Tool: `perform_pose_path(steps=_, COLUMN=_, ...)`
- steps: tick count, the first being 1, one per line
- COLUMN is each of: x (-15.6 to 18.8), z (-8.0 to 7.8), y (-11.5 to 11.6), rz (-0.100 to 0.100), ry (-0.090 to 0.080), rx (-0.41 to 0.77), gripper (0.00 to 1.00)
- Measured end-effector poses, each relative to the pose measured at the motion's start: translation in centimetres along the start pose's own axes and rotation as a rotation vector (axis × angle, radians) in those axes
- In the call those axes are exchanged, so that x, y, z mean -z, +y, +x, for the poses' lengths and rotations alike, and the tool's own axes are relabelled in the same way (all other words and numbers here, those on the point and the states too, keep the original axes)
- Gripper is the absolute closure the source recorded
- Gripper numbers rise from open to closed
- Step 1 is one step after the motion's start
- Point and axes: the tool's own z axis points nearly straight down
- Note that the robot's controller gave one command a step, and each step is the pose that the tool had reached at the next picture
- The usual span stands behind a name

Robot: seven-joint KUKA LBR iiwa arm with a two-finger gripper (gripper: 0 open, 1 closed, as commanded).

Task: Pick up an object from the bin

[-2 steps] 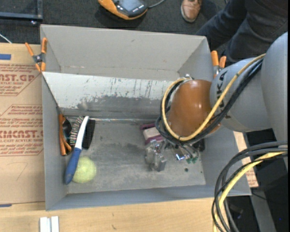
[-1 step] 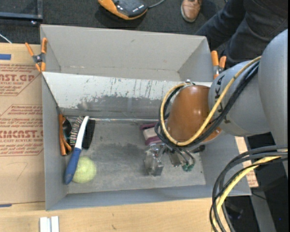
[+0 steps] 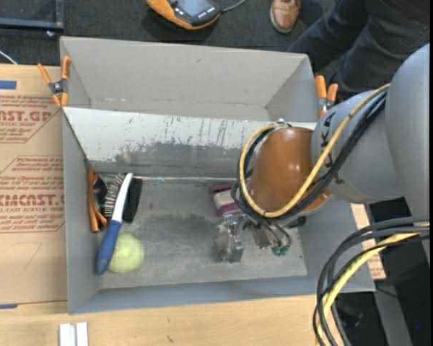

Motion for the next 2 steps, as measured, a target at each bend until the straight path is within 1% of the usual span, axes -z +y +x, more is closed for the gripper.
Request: perform_pose_path(steps=2, x=0.0, z=0.0, y=-0.01, rz=0.0, ry=0.0, rx=0.0, gripper=1.0)
